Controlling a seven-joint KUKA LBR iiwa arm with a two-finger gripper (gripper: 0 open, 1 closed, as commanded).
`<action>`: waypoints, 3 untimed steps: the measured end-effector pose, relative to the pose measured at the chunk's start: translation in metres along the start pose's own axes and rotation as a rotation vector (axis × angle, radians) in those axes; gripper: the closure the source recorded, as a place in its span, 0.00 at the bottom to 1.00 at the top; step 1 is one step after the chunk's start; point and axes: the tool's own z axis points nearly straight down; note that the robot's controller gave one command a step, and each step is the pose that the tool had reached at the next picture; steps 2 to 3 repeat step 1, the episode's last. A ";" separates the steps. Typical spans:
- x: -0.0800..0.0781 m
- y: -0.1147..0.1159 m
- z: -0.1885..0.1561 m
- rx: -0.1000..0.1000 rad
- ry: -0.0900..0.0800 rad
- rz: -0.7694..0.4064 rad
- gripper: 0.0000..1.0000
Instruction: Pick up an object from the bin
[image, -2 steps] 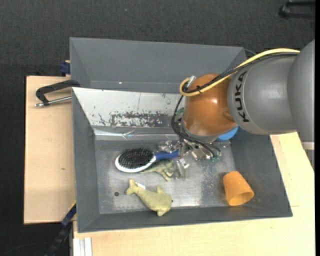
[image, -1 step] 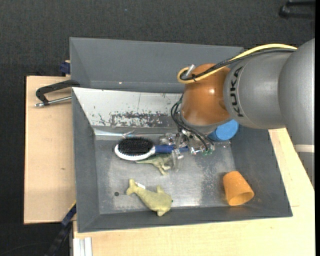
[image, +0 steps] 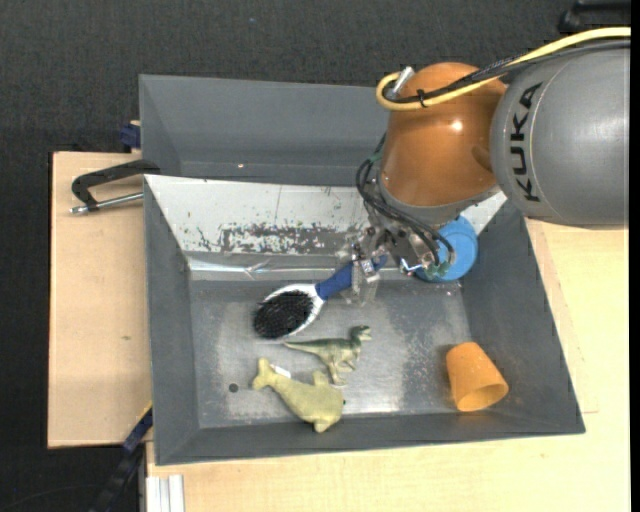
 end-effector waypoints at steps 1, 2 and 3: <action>-0.018 -0.004 -0.113 0.001 -0.001 -0.278 1.00; -0.018 -0.004 -0.113 0.001 -0.001 -0.278 1.00; -0.018 -0.004 -0.113 0.001 -0.001 -0.278 1.00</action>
Offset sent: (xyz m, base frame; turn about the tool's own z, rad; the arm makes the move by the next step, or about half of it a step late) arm 0.0147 0.0009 0.1094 -0.2787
